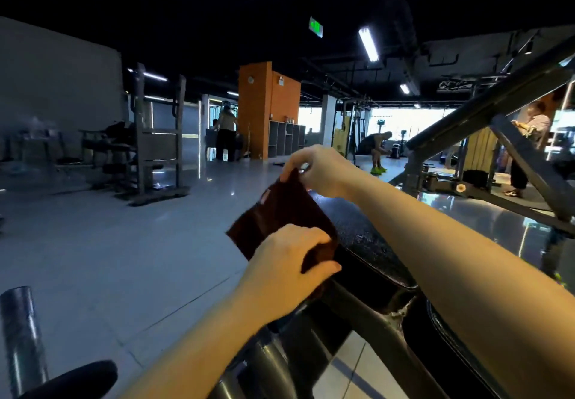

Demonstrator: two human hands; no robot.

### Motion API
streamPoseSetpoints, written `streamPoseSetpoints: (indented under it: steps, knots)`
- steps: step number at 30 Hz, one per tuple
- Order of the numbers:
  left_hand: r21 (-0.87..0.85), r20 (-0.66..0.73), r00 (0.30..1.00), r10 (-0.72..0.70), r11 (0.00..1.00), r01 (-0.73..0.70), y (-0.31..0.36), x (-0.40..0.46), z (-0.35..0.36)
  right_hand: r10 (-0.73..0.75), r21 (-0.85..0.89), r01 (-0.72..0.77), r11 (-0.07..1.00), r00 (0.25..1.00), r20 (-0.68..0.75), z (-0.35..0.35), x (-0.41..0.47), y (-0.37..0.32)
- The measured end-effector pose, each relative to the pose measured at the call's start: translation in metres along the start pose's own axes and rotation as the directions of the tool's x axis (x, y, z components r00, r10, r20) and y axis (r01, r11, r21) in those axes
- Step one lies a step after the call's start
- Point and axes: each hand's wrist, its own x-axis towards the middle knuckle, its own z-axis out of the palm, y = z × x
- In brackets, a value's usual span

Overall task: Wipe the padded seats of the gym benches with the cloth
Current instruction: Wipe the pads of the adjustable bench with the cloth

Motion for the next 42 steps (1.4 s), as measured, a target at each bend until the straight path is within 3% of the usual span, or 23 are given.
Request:
streamPoseSetpoints:
  steps: [2, 6, 8, 10, 13, 15, 17, 22, 27, 32, 35, 38, 40, 42]
  knots:
    - [-0.033, 0.044, 0.998, 0.051, 0.998, -0.049, -0.013, 0.004, 0.023, 0.059, -0.053, -0.063, 0.997, 0.996, -0.072, 0.000, -0.009, 0.020]
    - [0.218, 0.004, 0.994, 0.106, 0.970, -0.105, -0.040, 0.011, 0.055, 0.182, -0.077, -0.187, 0.979, 0.981, -0.062, -0.011, -0.025, 0.058]
    - [0.335, 0.000, 0.992, 0.123, 0.935, -0.115, -0.047, 0.019, 0.061, 0.180, -0.141, -0.187, 0.972, 0.982, -0.060, -0.009, -0.033, 0.064]
    - [0.379, 0.010, 0.977, 0.212, 0.904, -0.200, -0.056, 0.029, 0.062, 0.142, -0.108, -0.158, 0.981, 0.979, -0.148, -0.004, -0.046, 0.063]
    - [0.370, 0.059, 0.959, 0.277, 0.886, -0.279, -0.068, 0.051, 0.053, 0.136, 0.131, -0.110, 0.985, 0.969, -0.206, 0.006, -0.070, 0.051]
    - [0.308, 0.038, 0.967, 0.251, 0.918, -0.250, -0.067, 0.068, 0.046, 0.179, 0.391, -0.131, 0.911, 0.980, -0.089, 0.016, -0.076, 0.037]
    - [0.256, 0.016, 0.988, 0.157, 0.954, -0.155, -0.063, 0.083, 0.039, 0.218, 0.493, -0.185, 0.850, 0.976, -0.009, 0.029, -0.071, 0.031]
    - [0.044, 0.024, 0.984, -0.176, 0.984, 0.174, -0.087, 0.077, 0.022, 0.248, 0.354, -0.243, 0.903, 0.968, 0.032, 0.045, -0.054, 0.038]
    - [0.013, -0.227, 0.952, -0.207, 0.976, 0.216, -0.089, 0.041, 0.014, 0.260, 0.002, -0.264, 0.964, 0.949, 0.180, 0.040, -0.021, 0.044]
    - [-0.084, -0.290, 0.914, -0.284, 0.959, 0.271, -0.093, 0.021, 0.007, 0.421, -0.283, -0.373, 0.884, 0.898, 0.130, 0.056, 0.019, 0.041]
    - [-0.143, -0.347, 0.889, -0.297, 0.954, 0.263, -0.094, 0.012, 0.006, 0.387, -0.298, -0.338, 0.893, 0.914, 0.122, 0.067, 0.029, 0.040]
    - [-0.231, -0.362, 0.871, -0.332, 0.937, 0.261, -0.089, 0.004, 0.018, 0.212, -0.308, -0.152, 0.939, 0.962, 0.170, 0.071, 0.007, 0.039]
    - [-0.257, -0.340, 0.880, -0.332, 0.933, 0.253, -0.083, 0.001, 0.032, 0.098, -0.260, -0.037, 0.965, 0.969, 0.226, 0.070, -0.009, 0.038]
    - [-0.248, -0.324, 0.893, -0.312, 0.939, 0.238, -0.077, 0.002, 0.049, 0.069, -0.177, -0.020, 0.984, 0.960, 0.271, 0.063, -0.010, 0.046]
